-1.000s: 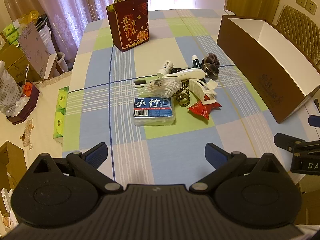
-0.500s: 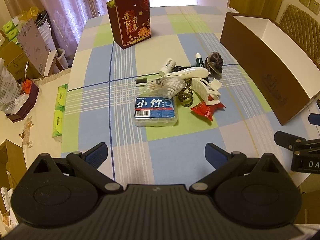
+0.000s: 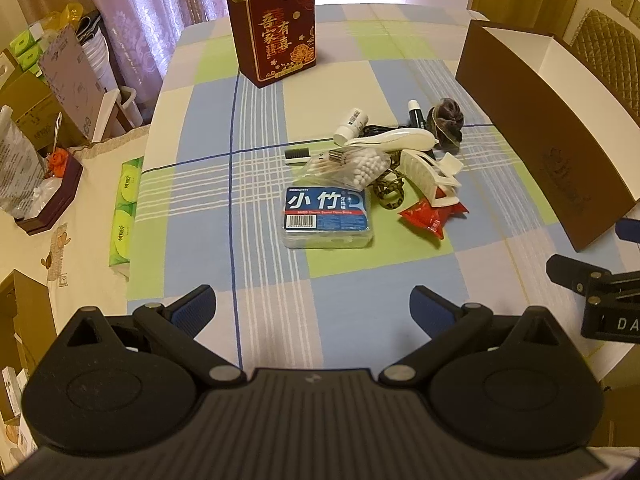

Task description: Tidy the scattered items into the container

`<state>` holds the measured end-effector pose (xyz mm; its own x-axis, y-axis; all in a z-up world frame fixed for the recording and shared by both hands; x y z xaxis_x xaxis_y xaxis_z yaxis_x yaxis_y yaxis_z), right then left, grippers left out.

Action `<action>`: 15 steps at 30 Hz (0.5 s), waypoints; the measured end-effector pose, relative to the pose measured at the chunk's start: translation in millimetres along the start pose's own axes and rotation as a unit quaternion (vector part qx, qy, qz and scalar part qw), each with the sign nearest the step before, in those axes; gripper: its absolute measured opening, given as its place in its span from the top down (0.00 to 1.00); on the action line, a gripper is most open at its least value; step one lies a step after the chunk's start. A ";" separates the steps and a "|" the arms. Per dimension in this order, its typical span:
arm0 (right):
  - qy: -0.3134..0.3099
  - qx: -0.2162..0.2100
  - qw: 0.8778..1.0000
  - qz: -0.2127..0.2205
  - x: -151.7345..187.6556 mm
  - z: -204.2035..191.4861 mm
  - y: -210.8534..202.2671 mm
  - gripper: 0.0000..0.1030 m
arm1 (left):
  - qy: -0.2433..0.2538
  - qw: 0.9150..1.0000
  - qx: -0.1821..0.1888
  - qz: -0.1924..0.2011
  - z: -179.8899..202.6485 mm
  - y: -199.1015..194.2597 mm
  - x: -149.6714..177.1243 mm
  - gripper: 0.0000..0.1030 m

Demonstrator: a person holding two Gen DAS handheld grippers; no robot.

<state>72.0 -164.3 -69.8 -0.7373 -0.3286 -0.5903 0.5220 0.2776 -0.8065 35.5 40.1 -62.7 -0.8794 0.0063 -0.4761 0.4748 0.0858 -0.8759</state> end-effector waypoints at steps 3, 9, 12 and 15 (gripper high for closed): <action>0.001 -0.002 1.000 -0.003 -0.8 0.0 2.6 0.00 | 0.000 1.000 0.002 0.000 -0.2 1.6 -1.3 0.01; 0.006 -0.006 1.000 -0.007 -2.7 1.2 7.3 0.00 | 0.004 1.000 0.011 -0.007 1.4 7.3 -4.6 0.01; 0.005 -0.007 1.000 -0.009 -4.4 1.6 10.4 0.00 | 0.005 1.000 0.014 -0.009 1.7 10.2 -6.6 0.01; 0.003 -0.008 1.000 -0.011 -6.6 1.4 14.5 0.00 | 0.007 1.000 0.013 -0.011 1.8 13.5 -8.9 0.01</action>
Point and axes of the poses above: each gripper's, at about its wrist camera, not at the fingertips, and y roughly the way its jaws point, z to its right, x to its underside, the point moved 4 cm from there along y, roughly the way its jaws point, and after that the axes turned 4 degrees about y, right-handed, at the moved point
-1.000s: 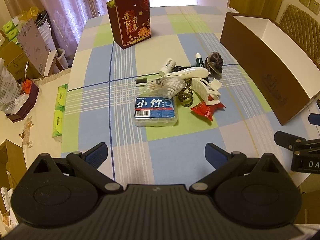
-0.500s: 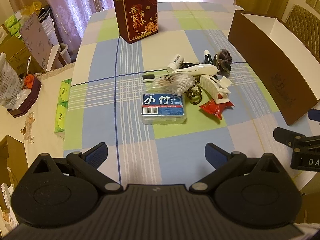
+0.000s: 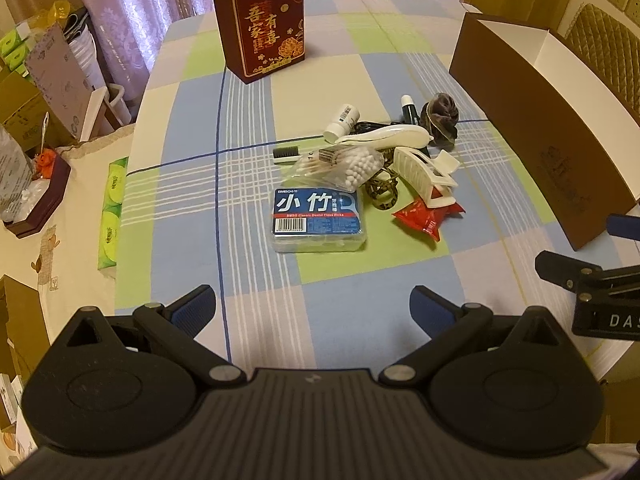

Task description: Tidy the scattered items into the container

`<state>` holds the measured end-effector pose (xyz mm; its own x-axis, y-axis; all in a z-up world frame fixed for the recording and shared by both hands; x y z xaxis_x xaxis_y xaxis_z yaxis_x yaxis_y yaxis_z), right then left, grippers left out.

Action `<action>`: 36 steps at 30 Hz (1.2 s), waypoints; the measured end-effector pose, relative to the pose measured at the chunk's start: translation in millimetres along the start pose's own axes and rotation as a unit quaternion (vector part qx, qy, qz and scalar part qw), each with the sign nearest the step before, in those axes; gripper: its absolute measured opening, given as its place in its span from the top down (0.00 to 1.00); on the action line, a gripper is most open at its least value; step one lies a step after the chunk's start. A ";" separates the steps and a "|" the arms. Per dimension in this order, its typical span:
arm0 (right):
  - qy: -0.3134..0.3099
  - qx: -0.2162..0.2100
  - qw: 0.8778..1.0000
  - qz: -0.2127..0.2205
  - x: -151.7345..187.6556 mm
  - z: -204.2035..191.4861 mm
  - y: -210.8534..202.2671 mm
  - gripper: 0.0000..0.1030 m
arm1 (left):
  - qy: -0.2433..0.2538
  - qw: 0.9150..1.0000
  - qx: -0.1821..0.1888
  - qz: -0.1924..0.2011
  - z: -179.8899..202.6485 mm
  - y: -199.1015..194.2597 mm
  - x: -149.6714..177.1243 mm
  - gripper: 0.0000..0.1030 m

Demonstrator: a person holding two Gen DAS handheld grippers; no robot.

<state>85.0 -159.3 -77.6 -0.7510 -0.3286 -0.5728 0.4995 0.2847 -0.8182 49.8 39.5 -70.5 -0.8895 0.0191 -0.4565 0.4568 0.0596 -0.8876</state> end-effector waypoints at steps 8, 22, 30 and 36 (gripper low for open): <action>-0.006 -0.005 1.000 -0.003 -7.1 -3.3 10.8 0.00 | 0.004 1.000 -0.005 -0.004 -2.3 8.4 -7.0 0.01; 0.005 -0.038 0.999 0.034 -21.9 -8.2 29.3 0.00 | 0.001 1.000 -0.008 0.000 -9.1 26.6 -14.5 0.01; 0.015 -0.057 0.998 0.025 -26.4 -10.1 51.8 0.00 | -0.011 1.000 -0.015 0.005 -18.0 42.5 -20.8 0.01; 0.017 -0.069 0.997 0.023 -30.9 -11.6 66.1 0.00 | -0.016 1.000 -0.013 0.008 -21.5 54.9 -26.0 0.01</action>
Point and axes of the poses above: each gripper's, at about its wrist camera, not at the fingertips, and y roughly the way its jaws point, z to its right, x to its underside, the point moved 4 cm from there along y, roughly the way its jaws point, and after that the axes turned 4 degrees about y, right-handed, at the moved point
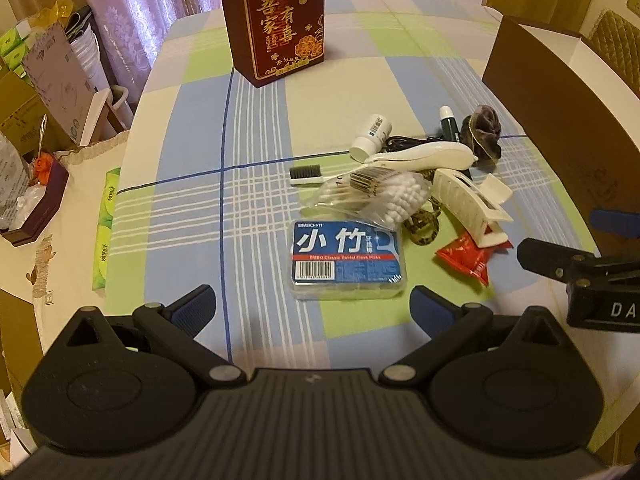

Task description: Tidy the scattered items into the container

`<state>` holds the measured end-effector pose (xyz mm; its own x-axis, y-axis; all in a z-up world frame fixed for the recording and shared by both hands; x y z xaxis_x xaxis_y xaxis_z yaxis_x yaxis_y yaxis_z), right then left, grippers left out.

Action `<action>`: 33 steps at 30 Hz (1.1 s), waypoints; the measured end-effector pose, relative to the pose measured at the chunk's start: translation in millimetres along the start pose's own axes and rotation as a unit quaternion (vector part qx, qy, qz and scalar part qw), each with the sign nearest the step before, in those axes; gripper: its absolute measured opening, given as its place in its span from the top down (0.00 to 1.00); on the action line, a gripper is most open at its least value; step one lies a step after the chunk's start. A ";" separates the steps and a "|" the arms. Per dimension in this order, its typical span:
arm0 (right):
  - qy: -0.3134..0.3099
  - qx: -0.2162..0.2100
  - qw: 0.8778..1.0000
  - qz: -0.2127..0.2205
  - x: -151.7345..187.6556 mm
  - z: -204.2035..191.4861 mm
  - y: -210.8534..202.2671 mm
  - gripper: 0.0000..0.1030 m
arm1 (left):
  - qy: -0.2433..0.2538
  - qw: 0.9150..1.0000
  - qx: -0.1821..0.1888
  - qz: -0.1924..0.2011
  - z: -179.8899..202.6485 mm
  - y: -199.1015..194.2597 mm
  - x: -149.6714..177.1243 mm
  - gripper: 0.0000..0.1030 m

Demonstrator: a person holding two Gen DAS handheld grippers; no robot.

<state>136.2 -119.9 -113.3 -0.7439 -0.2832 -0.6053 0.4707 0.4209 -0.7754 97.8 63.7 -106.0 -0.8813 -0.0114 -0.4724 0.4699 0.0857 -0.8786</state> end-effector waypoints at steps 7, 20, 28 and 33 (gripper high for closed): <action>-0.014 -0.006 1.000 -0.001 -3.6 -5.6 14.1 0.00 | -0.003 1.000 0.002 -0.001 -2.9 9.7 -3.8 0.01; -0.018 -0.012 1.000 -0.010 -11.5 -11.8 45.7 0.37 | -0.005 1.000 0.002 -0.008 -5.5 20.3 -6.2 0.01; -0.020 -0.003 1.000 -0.015 -13.1 1.0 48.8 0.67 | 0.002 1.000 0.010 -0.006 1.6 28.1 -10.0 0.01; -0.006 0.009 1.000 -0.008 -14.0 15.7 36.5 0.67 | 0.007 1.000 0.014 -0.003 7.5 36.1 -13.6 0.01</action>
Point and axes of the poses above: each gripper's, at about its wrist camera, not at the fingertips, and y roughly the way its jaws point, z to its right, x to its underside, the point moved 4 cm from there along y, roughly the way its jaws point, and after that the axes turned 4 degrees about y, right-handed, at the moved point
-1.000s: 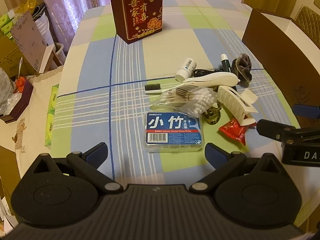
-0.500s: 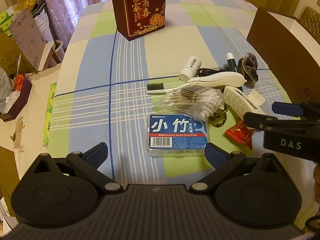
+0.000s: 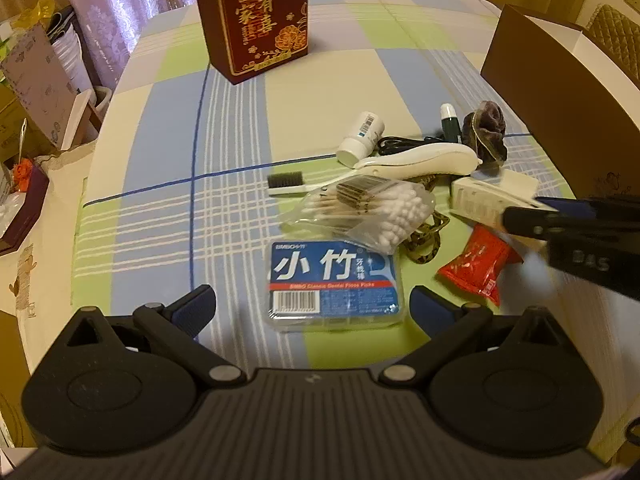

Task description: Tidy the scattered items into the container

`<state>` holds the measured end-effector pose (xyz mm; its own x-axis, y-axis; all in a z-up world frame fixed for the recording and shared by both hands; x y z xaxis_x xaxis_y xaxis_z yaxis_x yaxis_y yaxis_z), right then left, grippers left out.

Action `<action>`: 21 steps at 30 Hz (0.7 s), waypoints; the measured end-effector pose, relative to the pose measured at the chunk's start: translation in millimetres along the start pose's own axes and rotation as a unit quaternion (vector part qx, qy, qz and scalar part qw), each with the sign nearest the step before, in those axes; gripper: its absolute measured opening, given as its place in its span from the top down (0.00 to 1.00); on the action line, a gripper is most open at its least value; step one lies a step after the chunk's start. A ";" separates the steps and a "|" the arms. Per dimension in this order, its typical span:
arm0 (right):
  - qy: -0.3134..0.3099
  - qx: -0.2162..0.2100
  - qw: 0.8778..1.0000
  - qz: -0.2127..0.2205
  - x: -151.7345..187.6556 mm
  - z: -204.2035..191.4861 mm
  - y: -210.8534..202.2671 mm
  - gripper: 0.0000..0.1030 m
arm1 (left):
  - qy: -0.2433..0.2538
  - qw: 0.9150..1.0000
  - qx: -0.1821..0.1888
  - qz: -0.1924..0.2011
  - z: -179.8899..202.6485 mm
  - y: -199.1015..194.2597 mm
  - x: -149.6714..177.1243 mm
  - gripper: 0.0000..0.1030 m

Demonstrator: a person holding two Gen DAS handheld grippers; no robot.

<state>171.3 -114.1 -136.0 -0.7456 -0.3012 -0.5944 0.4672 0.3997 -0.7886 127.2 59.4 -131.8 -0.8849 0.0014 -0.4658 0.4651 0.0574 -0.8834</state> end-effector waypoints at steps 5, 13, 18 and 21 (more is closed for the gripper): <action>0.013 0.021 1.000 0.001 6.1 14.9 -11.9 0.67 | 0.004 1.000 0.002 0.005 4.2 10.3 -3.3 0.01; 0.010 0.043 0.999 -0.019 31.1 29.7 -23.8 0.67 | 0.017 1.000 0.016 0.014 9.3 22.9 0.9 0.18; 0.016 0.039 0.998 -0.041 41.4 37.5 -30.5 0.67 | 0.045 0.998 0.026 0.021 10.2 14.4 13.5 0.19; 0.012 0.017 0.998 -0.064 47.4 40.8 -31.4 0.58 | 0.063 0.997 0.043 0.012 7.8 5.0 30.4 0.19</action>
<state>140.6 -176.2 -145.9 -0.8108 -0.3279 -0.4848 0.3831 0.3288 -0.8632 102.8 52.0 -150.8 -0.8668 0.1282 -0.4818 0.4822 -0.0300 -0.8755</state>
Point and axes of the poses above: each gripper's, at about its wrist camera, not at the fingertips, and y roughly the way its jaws point, z to its right, x to its underside, the point moved 4 cm from there along y, roughly the way its jaws point, and after that the axes turned 4 degrees about y, right-handed, at the moved point
